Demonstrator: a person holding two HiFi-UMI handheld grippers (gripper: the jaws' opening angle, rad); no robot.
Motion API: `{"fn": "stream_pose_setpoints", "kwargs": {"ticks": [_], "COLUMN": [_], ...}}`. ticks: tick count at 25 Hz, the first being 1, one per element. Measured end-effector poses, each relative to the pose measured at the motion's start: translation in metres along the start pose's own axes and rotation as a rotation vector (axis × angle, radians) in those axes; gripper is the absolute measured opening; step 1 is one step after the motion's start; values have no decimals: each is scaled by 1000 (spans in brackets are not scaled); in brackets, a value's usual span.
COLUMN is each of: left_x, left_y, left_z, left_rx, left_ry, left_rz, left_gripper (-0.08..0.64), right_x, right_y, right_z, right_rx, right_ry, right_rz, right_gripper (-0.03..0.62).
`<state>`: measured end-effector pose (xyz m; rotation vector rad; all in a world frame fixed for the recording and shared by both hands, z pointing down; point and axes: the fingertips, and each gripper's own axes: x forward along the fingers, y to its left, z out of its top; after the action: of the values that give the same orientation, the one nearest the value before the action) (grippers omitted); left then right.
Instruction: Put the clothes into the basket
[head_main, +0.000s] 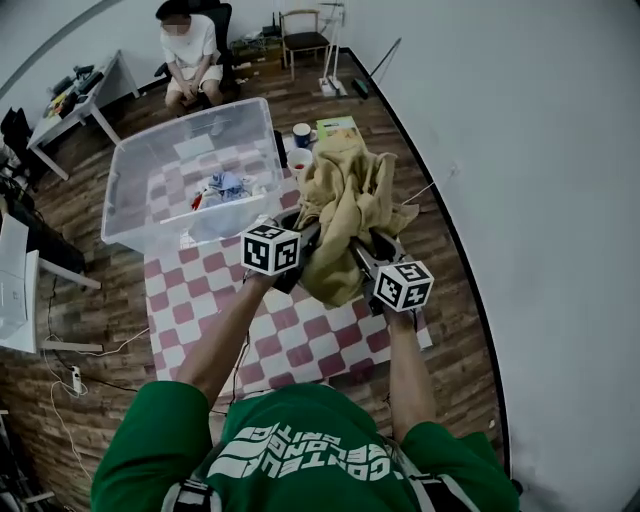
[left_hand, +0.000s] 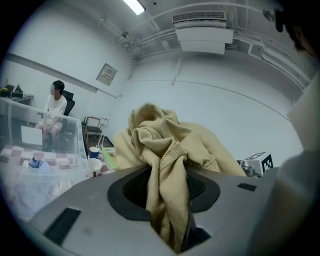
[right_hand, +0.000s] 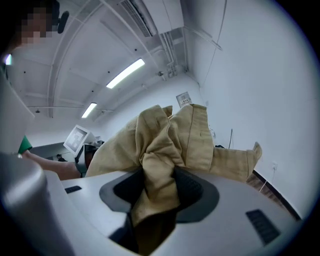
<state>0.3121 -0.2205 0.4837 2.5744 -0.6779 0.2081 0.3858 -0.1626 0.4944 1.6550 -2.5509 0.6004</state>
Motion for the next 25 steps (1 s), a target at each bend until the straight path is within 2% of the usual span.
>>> {"fn": "stream_pose_setpoints", "kwargs": {"ticks": [8,18,25], "left_x": [-52,-113,-172], "left_y": [10,42,81], "left_z": [67,97,124], "left_rx": [65,72,83], "left_ry": [-123,-196,-256], "left_rz": [39,99,169], "left_gripper": [138,139,138], "right_x": [24,62,106], "right_y": [50,108,164], "right_z": [60,84,103], "right_rx": [-105,-168,-223], "right_ry": [-75,-83,-97], "right_rz": [67,143,224], "right_gripper": [192,192,192]}}
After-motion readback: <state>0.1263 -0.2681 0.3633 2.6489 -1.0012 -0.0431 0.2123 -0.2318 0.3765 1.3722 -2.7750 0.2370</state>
